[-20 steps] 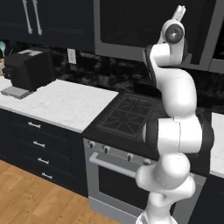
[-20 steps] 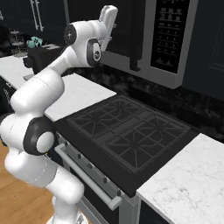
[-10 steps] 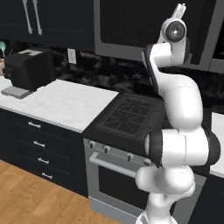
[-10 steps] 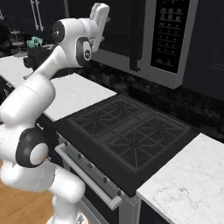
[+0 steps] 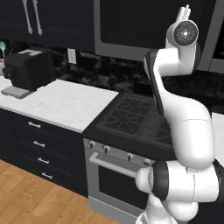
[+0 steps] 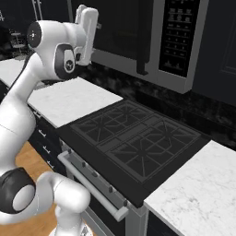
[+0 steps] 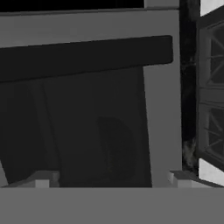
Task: Pick the corn from the sink and place it in the bowl. Then pick the bowl and place it in the microwave. Then close the microwave door and press the start button.
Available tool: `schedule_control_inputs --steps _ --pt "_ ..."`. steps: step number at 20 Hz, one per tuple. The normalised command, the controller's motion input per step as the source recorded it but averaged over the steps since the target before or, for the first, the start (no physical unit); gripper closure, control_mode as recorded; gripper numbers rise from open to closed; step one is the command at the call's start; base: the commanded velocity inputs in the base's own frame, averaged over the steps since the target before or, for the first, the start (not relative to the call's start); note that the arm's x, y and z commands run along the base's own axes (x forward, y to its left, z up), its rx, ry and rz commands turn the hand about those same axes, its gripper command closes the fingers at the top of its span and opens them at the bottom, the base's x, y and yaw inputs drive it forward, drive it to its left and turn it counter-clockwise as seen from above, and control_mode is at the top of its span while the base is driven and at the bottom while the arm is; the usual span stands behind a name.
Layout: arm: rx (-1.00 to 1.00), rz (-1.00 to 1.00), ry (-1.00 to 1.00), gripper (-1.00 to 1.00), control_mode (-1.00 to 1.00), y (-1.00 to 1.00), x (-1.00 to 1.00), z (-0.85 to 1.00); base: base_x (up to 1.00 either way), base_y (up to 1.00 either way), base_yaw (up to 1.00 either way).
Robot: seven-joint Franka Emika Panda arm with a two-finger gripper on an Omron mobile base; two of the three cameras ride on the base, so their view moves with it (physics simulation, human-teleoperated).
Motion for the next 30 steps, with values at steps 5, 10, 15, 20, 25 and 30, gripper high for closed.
schedule_control_inputs --steps 5,10,15,20,25,30 --pt "-0.51 0.16 0.36 -1.00 -1.00 0.00 -0.96 0.00 0.00 0.00 0.00" --pt "-0.61 0.09 0.44 -1.00 -1.00 0.00 -0.84 -0.12 0.00 0.00 0.00" --pt "-0.68 0.05 0.33 1.00 -1.00 0.05 -0.75 -0.18 0.00 0.00 0.00" --pt "-0.51 0.00 0.18 1.00 -1.00 0.02 -0.66 0.00 0.00 0.00 0.00" --pt "-0.43 0.06 0.09 1.00 -1.00 -0.07 -0.33 -0.18 0.00 0.00 0.00" --pt "-0.36 0.05 0.02 1.00 -1.00 -0.14 -0.13 -0.24 0.00 0.00 0.00"
